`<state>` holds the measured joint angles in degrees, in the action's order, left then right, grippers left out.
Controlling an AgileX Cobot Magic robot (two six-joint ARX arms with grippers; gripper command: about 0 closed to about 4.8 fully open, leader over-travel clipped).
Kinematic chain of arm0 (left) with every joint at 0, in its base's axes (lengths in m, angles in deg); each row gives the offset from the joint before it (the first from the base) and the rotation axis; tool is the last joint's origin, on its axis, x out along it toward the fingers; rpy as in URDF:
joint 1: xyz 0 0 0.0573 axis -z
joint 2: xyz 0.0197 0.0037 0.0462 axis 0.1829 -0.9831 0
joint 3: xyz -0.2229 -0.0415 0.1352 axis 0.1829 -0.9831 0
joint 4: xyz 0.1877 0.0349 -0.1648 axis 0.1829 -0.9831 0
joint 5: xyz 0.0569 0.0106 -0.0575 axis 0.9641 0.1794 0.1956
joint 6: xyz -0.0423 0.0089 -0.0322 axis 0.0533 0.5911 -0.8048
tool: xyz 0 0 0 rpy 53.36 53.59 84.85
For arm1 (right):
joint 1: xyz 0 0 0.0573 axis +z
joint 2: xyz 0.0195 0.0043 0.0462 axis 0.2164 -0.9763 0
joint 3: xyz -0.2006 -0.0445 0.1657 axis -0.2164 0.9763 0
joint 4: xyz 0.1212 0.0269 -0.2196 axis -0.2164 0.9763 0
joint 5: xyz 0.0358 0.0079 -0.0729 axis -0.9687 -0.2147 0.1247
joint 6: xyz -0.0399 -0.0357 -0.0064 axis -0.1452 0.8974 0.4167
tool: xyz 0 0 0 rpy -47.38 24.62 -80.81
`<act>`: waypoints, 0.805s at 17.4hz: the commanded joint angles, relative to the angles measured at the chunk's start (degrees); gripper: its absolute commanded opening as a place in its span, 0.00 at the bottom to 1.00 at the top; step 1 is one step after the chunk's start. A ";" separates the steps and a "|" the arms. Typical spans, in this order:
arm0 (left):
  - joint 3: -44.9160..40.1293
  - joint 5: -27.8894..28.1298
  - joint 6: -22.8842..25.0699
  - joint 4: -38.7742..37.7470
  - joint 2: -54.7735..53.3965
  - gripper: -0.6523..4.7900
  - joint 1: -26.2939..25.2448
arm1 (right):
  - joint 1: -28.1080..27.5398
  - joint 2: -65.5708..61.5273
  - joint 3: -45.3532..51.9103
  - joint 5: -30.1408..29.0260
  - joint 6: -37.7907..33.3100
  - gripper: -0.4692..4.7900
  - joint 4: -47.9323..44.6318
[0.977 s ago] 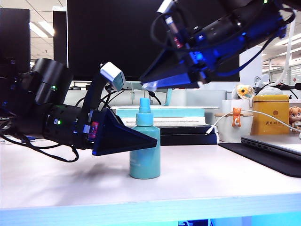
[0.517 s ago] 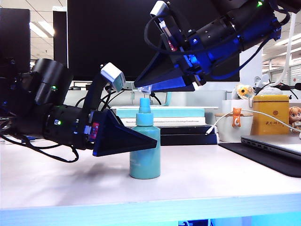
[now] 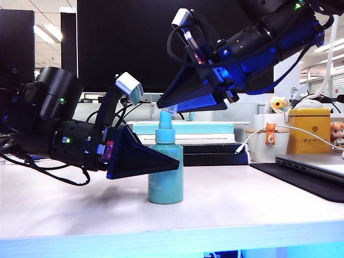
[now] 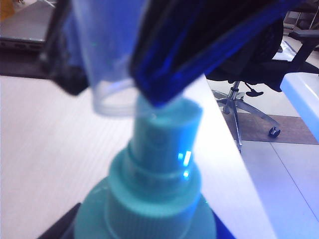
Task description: Pick up the sprayer with the left hand, pick up its lid with the right hand then put the lid on the sprayer.
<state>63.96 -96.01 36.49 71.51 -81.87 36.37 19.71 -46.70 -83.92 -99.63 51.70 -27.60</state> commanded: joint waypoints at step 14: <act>0.11 0.72 0.39 0.31 0.17 0.69 0.09 | 2.08 -0.83 -0.22 2.99 2.05 0.31 -0.22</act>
<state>63.96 -95.25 36.87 71.51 -81.87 36.37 21.66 -47.59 -84.01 -97.03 53.40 -27.43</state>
